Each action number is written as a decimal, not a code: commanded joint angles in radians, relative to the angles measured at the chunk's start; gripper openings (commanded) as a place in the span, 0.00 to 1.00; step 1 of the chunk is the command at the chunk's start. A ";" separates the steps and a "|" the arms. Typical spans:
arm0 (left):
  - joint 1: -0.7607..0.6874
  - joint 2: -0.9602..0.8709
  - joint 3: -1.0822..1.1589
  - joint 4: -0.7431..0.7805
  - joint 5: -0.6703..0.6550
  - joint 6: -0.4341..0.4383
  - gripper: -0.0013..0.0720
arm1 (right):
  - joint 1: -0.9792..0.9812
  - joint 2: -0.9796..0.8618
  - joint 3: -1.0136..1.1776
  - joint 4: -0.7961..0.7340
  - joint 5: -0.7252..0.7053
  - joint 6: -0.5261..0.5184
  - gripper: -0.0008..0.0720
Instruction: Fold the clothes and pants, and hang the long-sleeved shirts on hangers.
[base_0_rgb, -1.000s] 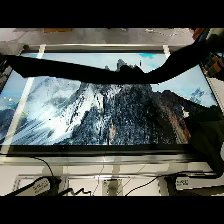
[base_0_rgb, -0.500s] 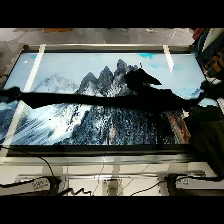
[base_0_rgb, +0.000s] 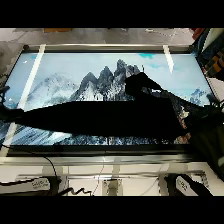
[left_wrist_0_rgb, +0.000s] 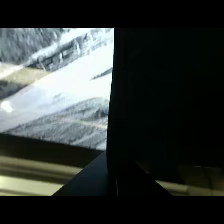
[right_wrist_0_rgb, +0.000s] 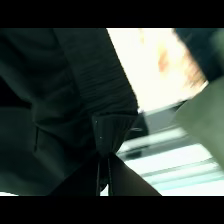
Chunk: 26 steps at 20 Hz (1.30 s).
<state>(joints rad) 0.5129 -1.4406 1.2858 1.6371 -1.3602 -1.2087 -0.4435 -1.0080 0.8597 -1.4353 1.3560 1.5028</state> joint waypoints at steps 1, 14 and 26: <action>0.000 0.062 -0.154 0.078 0.055 0.045 0.03 | 0.000 0.136 -0.238 0.056 -0.087 -0.003 0.04; 0.119 0.232 -0.350 0.168 0.298 -0.086 0.03 | 0.000 0.164 -0.280 -0.011 -0.038 -0.005 0.04; 0.116 -0.037 -0.380 0.197 0.098 -0.086 0.03 | 0.000 0.164 -0.280 -0.013 -0.005 -0.043 0.04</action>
<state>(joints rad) 0.6300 -1.4223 0.9073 1.8206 -1.2366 -1.2938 -0.4435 -0.8448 0.5804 -1.4471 1.3495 1.4673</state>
